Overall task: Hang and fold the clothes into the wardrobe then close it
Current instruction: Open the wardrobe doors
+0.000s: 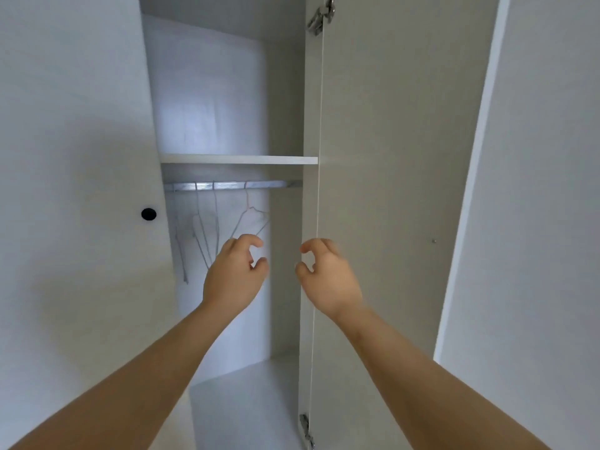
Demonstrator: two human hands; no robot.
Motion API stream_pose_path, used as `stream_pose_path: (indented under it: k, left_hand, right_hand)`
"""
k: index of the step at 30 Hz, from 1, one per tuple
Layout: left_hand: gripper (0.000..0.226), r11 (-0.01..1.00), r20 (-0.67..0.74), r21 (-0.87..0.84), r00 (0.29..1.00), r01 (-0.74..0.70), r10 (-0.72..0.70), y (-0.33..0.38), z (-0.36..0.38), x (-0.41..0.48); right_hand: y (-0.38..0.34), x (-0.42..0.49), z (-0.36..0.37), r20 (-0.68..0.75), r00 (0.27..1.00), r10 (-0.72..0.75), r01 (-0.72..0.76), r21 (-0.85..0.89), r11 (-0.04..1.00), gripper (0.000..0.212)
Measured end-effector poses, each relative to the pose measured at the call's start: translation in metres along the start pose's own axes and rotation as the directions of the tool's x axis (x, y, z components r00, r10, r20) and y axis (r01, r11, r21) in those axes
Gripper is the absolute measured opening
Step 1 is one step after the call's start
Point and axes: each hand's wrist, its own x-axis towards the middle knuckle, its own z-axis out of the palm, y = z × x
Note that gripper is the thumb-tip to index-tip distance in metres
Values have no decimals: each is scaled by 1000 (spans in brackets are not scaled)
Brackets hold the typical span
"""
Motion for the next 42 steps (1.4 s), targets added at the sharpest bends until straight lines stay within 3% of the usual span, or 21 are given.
stream_pose_path:
  k: [5,8,12,15,17,19,27,33,38,42]
  left_hand:
    - [28,984,-51,179,999,15,-6,-59,-59,44]
    - [29,975,-116,218,993,44,-18,-82,-81,63]
    - [39,920,-132,389,991,45,8,-123,-102,97]
    - [64,852,49,516,991,83,-126,-145,-102,121]
    - [76,798,205,596,944,88,-258,-154,-95,132]
    - [74,793,230,603,933,86,-276,-159,-85,139]
    - [44,841,56,537,992,62,-109,-151,-81,131]
    - [22,942,-249,333,967,36,51,-129,-99,59]
    - [33,969,-434,225,901,103,5,-106,-131,-6]
    - [41,958,-503,208,861,198,-68,-99,-171,-47]
  right_hand:
    - [-46,45,68,25,995,-92,89,102,991,28]
    - [-60,54,88,44,991,-130,124,123,985,26]
    - [-80,76,119,125,982,-140,127,109,986,29]
    - [-85,86,131,135,980,-146,134,95,986,28]
    - [-85,92,137,125,981,-146,135,95,986,27]
    - [-83,97,140,112,984,-139,128,96,987,26]
    - [-70,92,150,131,985,-114,104,81,991,25]
    - [-62,61,150,149,979,-140,118,145,982,22]
    - [-76,24,149,208,957,-200,161,190,968,21]
    - [-105,-9,159,273,911,-308,233,273,933,21]
